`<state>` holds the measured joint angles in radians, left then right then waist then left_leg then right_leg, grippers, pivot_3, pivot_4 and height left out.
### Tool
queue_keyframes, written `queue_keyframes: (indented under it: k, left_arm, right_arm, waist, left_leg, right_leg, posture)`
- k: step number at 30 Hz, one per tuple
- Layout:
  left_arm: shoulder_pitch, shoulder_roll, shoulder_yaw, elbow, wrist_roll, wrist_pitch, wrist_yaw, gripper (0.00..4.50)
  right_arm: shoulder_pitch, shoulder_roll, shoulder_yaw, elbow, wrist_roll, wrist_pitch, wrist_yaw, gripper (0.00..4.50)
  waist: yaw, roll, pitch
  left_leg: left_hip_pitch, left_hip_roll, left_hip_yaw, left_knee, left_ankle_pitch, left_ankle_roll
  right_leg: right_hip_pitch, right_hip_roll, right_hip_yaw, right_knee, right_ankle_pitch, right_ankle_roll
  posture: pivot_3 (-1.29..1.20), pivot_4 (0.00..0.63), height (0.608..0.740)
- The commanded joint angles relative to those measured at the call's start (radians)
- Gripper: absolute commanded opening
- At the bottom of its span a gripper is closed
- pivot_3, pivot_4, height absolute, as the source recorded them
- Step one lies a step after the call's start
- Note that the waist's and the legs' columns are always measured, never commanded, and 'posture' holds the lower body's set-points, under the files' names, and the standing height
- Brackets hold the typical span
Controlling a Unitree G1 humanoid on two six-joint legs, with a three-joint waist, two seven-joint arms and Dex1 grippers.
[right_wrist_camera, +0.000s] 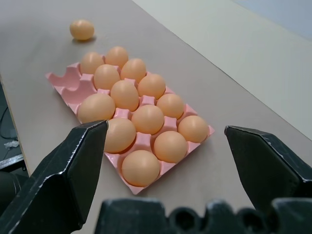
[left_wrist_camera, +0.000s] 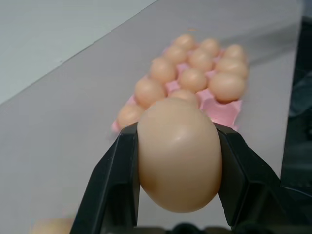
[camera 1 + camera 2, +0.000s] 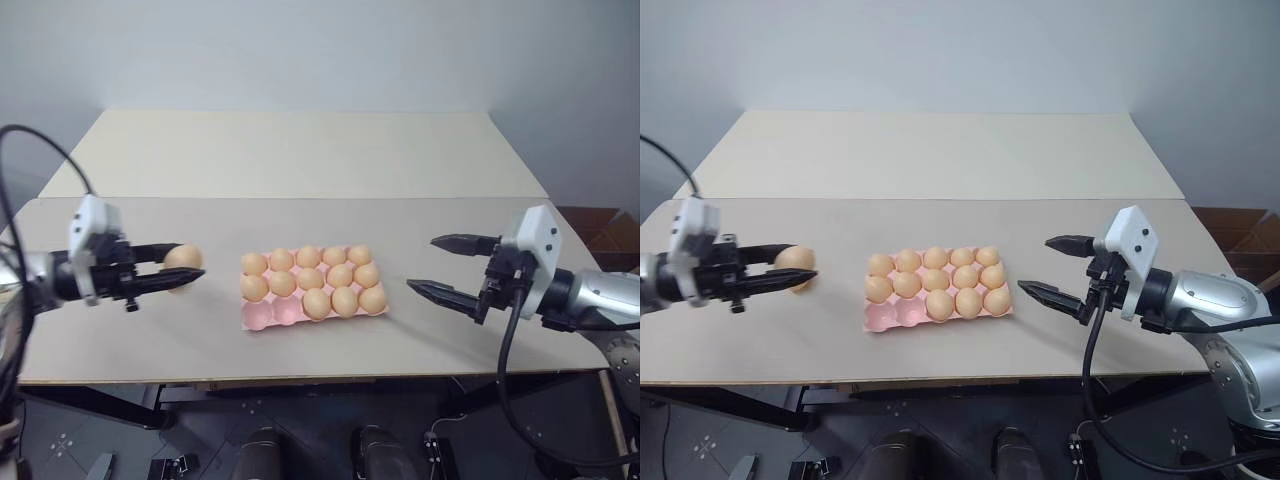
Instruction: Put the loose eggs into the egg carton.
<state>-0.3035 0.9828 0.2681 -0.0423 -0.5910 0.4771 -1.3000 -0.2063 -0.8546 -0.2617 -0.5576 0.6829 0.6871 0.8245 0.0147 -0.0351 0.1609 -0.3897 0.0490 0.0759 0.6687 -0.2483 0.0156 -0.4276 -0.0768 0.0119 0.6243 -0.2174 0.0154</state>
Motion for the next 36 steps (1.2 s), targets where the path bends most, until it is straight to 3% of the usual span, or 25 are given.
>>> queue_keyframes:
  k: [1,8,15,21,23,24,29,36]
  left_arm:
    - [-0.119,-0.046,-0.153,0.033,0.066,-0.064,-0.058,1.86]
    - [-0.267,-0.249,-0.376,0.107,0.202,-0.125,-0.021,1.86]
    - [-0.241,-0.265,-0.446,0.086,0.262,-0.13,-0.034,1.86]
    - [-0.242,-0.234,-0.422,0.057,0.252,-0.089,-0.05,3.8]
    - [-0.233,-0.217,-0.4,0.043,0.234,-0.09,-0.065,4.43]
    - [-0.226,-0.211,-0.384,0.035,0.228,-0.102,-0.063,4.49]
    - [-0.174,-0.119,-0.187,-0.015,0.125,-0.041,-0.036,4.49]
    - [0.145,0.063,0.218,-0.064,0.076,-0.026,-0.044,4.49]
  right_arm:
    - [-0.004,0.001,-0.028,-0.029,0.011,-0.016,-0.017,4.5]
    - [-0.009,0.002,-0.02,-0.039,0.004,-0.02,-0.037,4.5]
    - [0.014,-0.005,-0.041,-0.06,0.01,-0.017,-0.048,4.5]
    - [0.019,-0.004,-0.048,-0.06,0.016,-0.018,-0.052,4.5]
    - [0.016,-0.005,-0.044,-0.055,0.014,-0.021,-0.051,4.5]
    - [0.011,-0.002,-0.04,-0.051,0.015,-0.023,-0.049,4.5]
    - [-0.009,-0.002,-0.021,-0.035,0.01,-0.031,-0.038,4.5]
    - [-0.021,-0.016,0.002,0.009,-0.004,-0.061,0.027,4.5]
  waist:
    - [-0.002,0.0,0.0]
    - [-0.005,-0.001,0.0]
    - [-0.016,-0.001,0.0]
    - [-0.015,0.0,0.0]
    - [-0.016,0.0,0.0]
    - [-0.016,0.0,0.0]
    - [-0.02,0.0,0.0]
    - [-0.029,0.0,0.0]
  left_leg:
    - [0.0,0.0,0.0,0.0,0.0,0.0]
    - [-0.002,-0.001,-0.001,0.002,0.0,0.0]
    - [-0.001,0.0,-0.003,0.002,0.0,0.001]
    - [-0.001,0.0,-0.004,0.004,0.0,0.001]
    - [-0.001,0.0,-0.004,0.004,0.0,0.001]
    - [-0.001,0.0,-0.004,0.004,0.0,0.001]
    - [-0.001,0.0,-0.004,0.004,0.0,0.001]
    - [0.001,0.001,-0.003,0.002,0.0,0.001]
  right_leg:
    - [0.0,0.0,0.0,0.0,0.001,0.002]
    - [0.001,0.001,0.0,-0.002,0.006,0.009]
    - [0.001,0.002,0.0,0.0,0.005,0.01]
    - [0.002,0.001,0.0,0.0,0.003,0.013]
    - [0.002,0.001,0.0,0.0,0.003,0.013]
    - [0.001,0.001,0.0,0.0,0.003,0.013]
    - [0.001,0.001,0.0,0.0,0.003,0.013]
    - [0.001,0.001,0.001,0.0,0.003,0.014]
  posture:
    - [0.0,0.15,0.74]
    - [0.0,0.15,0.74]
    - [0.0,0.15,0.74]
    - [0.0,0.15,0.74]
    - [0.0,0.15,0.74]
    - [0.0,0.15,0.74]
    - [0.0,0.15,0.74]
    - [0.0,0.15,0.74]
